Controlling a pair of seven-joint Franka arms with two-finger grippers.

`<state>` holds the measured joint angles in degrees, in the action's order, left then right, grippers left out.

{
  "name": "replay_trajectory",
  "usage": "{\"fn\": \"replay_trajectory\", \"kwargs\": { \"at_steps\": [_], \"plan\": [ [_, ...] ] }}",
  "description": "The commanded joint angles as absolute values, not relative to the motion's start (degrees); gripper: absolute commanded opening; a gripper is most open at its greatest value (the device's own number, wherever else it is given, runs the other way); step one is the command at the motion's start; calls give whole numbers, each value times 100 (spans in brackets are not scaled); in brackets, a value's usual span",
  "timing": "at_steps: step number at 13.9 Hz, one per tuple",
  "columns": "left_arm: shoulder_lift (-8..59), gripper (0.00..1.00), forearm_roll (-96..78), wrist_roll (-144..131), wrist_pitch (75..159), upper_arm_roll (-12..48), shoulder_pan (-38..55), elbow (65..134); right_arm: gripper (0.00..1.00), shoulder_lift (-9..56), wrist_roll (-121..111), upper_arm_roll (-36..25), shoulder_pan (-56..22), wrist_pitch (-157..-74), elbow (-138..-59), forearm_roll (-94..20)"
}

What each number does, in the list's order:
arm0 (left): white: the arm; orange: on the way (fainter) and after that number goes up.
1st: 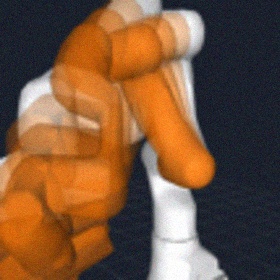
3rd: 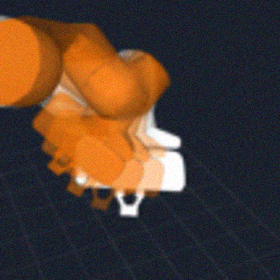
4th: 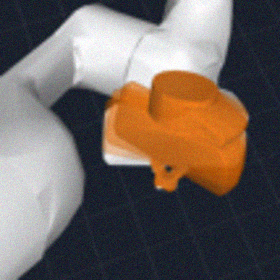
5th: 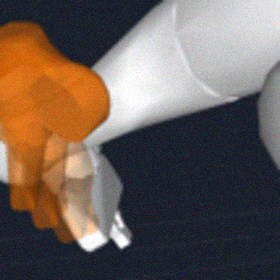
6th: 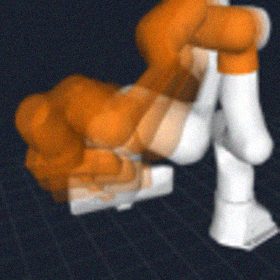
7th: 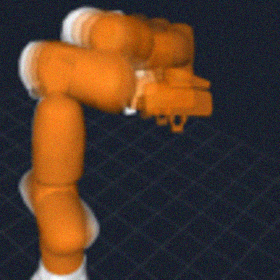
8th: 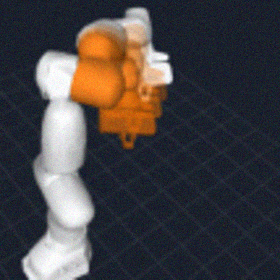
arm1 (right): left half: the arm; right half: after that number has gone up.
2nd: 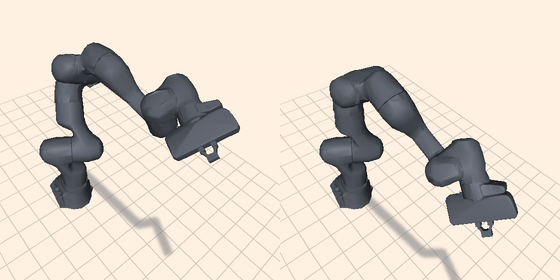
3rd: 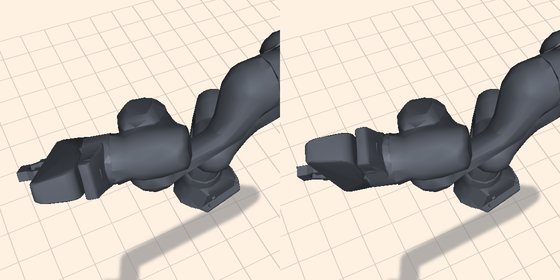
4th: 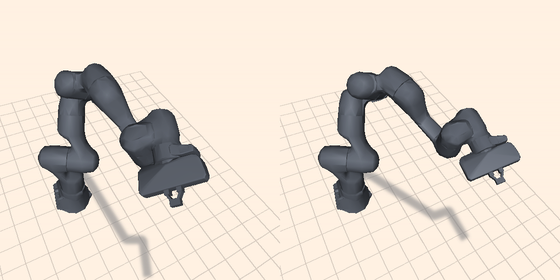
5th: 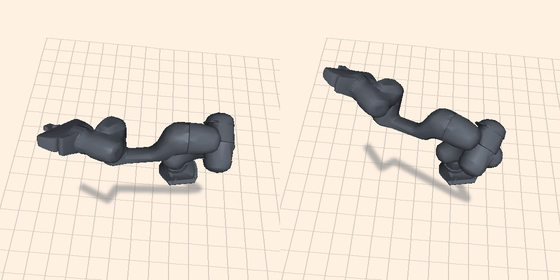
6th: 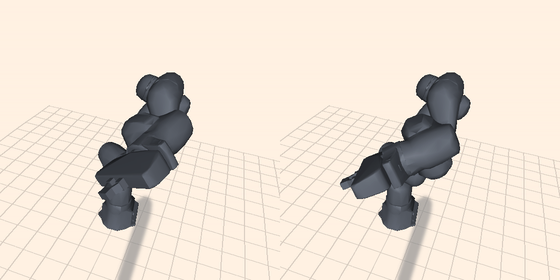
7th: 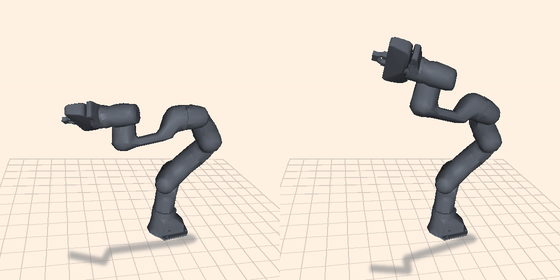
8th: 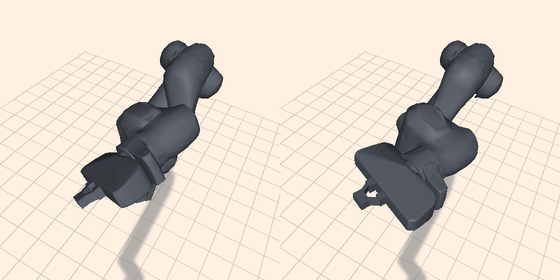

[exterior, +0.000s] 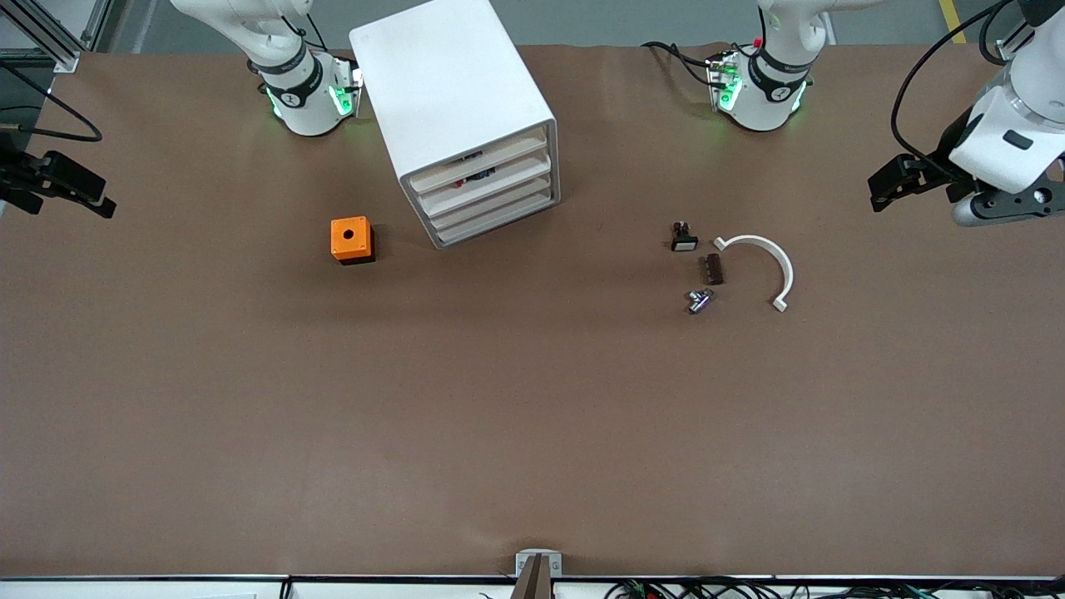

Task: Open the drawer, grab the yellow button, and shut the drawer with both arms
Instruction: 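Reach the left gripper toward the white cabinet's drawer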

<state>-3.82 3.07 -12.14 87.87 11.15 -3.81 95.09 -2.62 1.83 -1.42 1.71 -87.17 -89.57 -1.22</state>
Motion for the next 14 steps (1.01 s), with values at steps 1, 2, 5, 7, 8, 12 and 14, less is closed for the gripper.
{"fn": "replay_trajectory", "kwargs": {
  "at_steps": [1,2,5,7,8,12,14],
  "plan": [
    [-343,100,246,-1152,8675,1160,-422,9378,100,-202,141,-105,202,-8692,-8833,-53],
    [-334,100,246,-1090,8675,1151,-422,9369,100,-202,132,-105,193,-8684,-8833,-53],
    [-325,100,246,-1099,8675,1151,-422,9369,100,-202,141,-105,202,-8684,-8833,-53],
    [-142,100,237,-1116,8675,1151,-413,9308,100,-202,132,-105,202,-8684,-8833,-53],
    [-97,100,237,-1116,8675,1151,-422,9247,100,-202,132,-105,202,-8692,-8824,-53],
    [306,100,316,-1151,8552,1151,-369,9098,100,-193,141,-105,193,-8692,-8833,-53],
    [701,100,351,-1169,8499,1151,-238,8877,100,-193,141,-105,202,-8692,-8833,-53]
  ]
}}
